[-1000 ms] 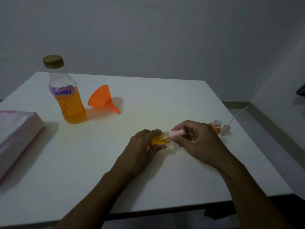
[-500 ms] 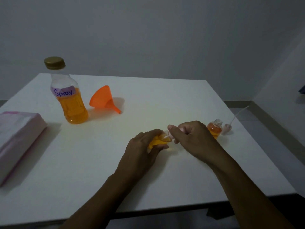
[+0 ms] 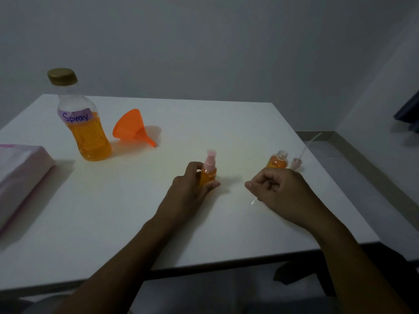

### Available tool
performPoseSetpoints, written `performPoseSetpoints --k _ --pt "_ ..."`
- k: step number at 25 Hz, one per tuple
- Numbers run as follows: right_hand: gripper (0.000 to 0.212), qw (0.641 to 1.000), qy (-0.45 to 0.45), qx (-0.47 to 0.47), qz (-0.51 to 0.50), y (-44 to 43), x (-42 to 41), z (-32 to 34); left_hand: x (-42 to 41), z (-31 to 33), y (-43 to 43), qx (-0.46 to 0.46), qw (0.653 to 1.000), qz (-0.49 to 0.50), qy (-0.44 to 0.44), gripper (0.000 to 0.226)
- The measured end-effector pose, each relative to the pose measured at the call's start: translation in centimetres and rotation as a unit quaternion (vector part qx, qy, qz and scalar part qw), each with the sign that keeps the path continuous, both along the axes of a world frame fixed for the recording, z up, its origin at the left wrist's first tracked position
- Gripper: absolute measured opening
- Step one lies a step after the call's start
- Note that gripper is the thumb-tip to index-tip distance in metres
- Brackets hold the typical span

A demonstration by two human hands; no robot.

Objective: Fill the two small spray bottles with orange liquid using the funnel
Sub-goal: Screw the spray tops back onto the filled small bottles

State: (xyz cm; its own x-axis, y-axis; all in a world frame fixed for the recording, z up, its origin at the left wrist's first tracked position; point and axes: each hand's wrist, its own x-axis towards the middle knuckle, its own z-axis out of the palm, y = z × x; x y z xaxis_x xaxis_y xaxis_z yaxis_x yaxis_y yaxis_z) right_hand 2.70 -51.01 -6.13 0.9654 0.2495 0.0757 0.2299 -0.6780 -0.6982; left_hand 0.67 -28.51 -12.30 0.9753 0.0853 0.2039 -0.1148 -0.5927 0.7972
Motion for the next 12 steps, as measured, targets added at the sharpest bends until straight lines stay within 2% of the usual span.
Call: performPoseSetpoints --k 3,5,7,9,12 --pt "0.016 0.999 0.029 -0.036 -0.009 -1.5 -0.5 -0.6 -0.8 -0.2 -0.2 -0.021 0.999 0.017 0.021 0.058" --pt "0.012 0.997 0.052 -0.050 -0.013 -2.7 -0.8 -1.0 -2.1 -0.7 -0.4 0.003 0.998 0.058 -0.033 0.067" --pt "0.002 0.995 0.078 -0.058 -0.020 -4.2 -0.6 -1.1 -3.4 -1.1 -0.9 0.067 0.986 0.097 -0.121 0.054" --pt "0.008 0.992 0.097 -0.069 -0.031 -6.0 -0.3 -1.2 -4.6 -0.9 -2.3 0.096 0.976 0.093 -0.174 0.032" --pt "0.009 0.988 0.082 -0.077 -0.109 -7.7 0.7 -1.7 -5.0 0.0 -5.2 0.062 0.985 0.012 -0.161 0.014"
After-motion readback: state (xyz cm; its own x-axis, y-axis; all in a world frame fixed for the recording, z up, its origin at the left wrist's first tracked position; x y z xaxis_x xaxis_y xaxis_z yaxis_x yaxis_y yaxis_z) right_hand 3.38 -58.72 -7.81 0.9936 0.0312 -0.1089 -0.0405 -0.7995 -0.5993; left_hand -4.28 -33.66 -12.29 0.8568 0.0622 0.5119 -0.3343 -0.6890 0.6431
